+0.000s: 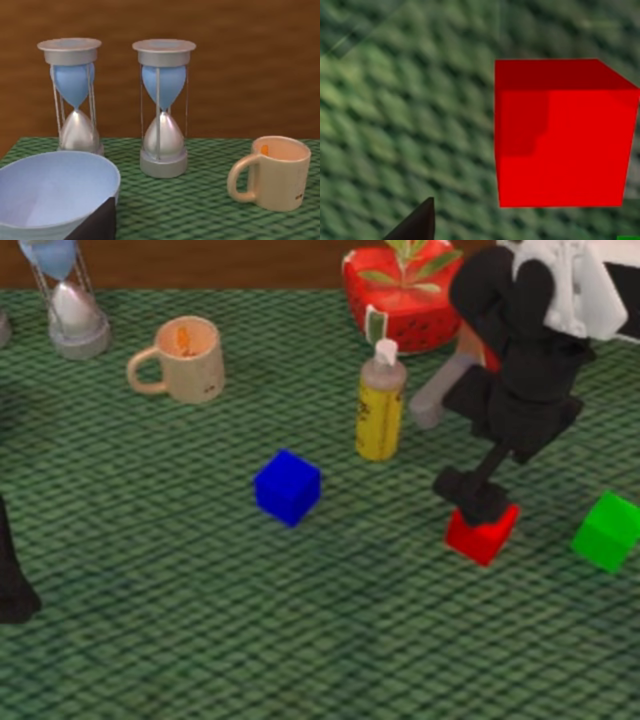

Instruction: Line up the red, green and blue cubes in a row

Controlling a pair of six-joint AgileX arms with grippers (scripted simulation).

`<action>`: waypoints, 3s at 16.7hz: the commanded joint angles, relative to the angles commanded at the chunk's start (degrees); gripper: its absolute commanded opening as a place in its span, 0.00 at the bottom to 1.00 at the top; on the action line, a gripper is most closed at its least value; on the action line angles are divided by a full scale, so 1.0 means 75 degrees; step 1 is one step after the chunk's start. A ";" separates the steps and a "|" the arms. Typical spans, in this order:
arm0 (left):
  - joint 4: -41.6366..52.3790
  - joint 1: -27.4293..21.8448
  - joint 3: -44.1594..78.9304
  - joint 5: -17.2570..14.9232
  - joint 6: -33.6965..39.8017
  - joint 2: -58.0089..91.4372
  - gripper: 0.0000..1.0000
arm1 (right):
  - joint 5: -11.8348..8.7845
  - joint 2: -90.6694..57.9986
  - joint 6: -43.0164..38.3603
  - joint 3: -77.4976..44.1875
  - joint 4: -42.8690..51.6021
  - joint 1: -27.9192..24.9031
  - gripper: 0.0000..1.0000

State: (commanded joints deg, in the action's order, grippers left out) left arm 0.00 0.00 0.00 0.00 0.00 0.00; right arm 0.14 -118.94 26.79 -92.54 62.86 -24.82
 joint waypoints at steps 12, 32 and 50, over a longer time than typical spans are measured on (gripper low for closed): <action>0.0000 0.0000 0.0000 0.0000 0.0000 0.0000 1.00 | 0.0003 -0.0678 0.0034 0.0570 -0.1202 -0.0036 1.00; 0.0000 0.0000 0.0000 0.0000 0.0000 0.0000 1.00 | 0.0007 -0.1155 0.0018 0.1177 -0.2233 -0.0052 0.10; 0.0000 0.0000 0.0000 0.0000 0.0000 0.0000 1.00 | -0.0069 -0.0285 -0.0018 0.0168 -0.0433 -0.0110 0.00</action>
State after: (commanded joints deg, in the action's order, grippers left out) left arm 0.00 0.00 0.00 0.00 0.00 0.00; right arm -0.38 -121.08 26.66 -91.29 59.61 -25.64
